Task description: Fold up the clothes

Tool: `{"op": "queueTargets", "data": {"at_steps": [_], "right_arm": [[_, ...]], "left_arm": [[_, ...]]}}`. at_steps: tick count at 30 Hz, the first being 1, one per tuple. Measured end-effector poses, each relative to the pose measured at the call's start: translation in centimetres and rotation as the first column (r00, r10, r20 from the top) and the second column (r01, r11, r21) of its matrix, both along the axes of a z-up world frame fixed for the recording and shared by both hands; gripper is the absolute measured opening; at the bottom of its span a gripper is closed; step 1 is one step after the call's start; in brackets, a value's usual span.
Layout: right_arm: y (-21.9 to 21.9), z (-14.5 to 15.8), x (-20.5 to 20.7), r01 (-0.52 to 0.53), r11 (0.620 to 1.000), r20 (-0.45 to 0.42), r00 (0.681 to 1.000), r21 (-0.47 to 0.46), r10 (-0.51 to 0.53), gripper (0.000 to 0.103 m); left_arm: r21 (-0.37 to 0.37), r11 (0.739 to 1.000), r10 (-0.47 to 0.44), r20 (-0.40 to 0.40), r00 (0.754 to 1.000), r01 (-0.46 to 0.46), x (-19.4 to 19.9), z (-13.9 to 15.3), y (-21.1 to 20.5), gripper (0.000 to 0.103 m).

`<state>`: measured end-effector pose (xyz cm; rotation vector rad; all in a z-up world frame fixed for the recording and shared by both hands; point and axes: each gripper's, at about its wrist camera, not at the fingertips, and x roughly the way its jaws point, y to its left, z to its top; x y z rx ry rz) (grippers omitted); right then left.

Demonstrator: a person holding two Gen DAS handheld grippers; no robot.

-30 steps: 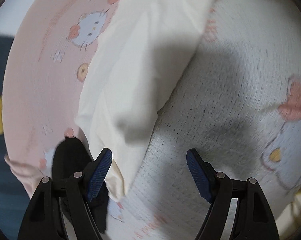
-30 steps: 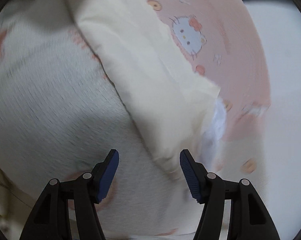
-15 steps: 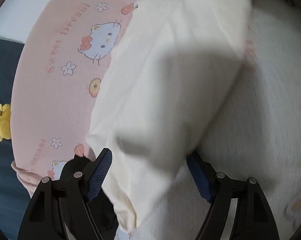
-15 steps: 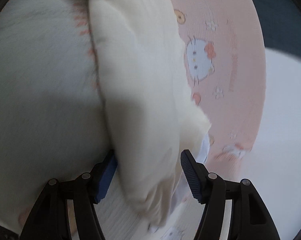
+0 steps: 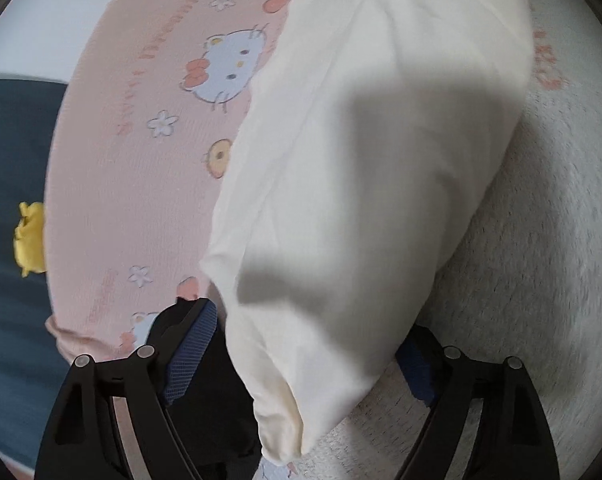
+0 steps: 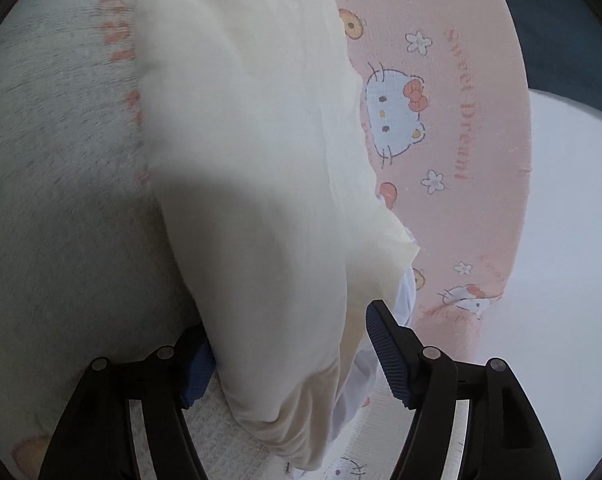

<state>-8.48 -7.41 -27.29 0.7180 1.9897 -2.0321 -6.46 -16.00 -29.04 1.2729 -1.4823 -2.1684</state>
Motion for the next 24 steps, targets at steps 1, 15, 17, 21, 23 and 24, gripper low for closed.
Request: {"op": "queueTargets", "data": {"at_steps": [1,15,17,21,23,24], "right_arm": [[-0.2,0.0,0.0,0.015,1.0,-0.005,1.0,-0.007,-0.015,0.069],[0.7,-0.4,0.5,0.13,0.951,0.008,0.991,-0.281,-0.133,0.022],[0.7,-0.3,0.5,0.128,0.949,0.014,0.992,-0.288,-0.129,0.022],[0.5,-0.4,0.4,0.13,0.954,0.011,0.991,-0.269,-0.132,0.022],[0.4,-0.4,0.4,0.132,0.957,0.012,0.991,-0.259,-0.134,0.022],[0.3,-0.4,0.4,0.133,0.959,0.006,0.991,-0.249,-0.135,0.022]], "left_arm": [[-0.016,1.0,0.007,-0.011,1.0,-0.008,-0.2,-0.1,0.4,0.083],[0.131,0.989,0.077,-0.11,0.991,-0.063,-0.1,-1.3,1.4,0.018],[0.177,0.981,0.099,-0.118,0.988,-0.078,-0.5,-0.9,1.1,0.018],[0.181,0.978,0.122,-0.107,0.987,-0.101,0.3,-0.8,1.6,0.018],[0.194,0.974,0.134,-0.1,0.986,-0.113,0.7,-0.6,1.8,0.018],[0.196,0.973,0.143,-0.092,0.985,-0.123,0.6,-0.6,1.8,0.018]]}}
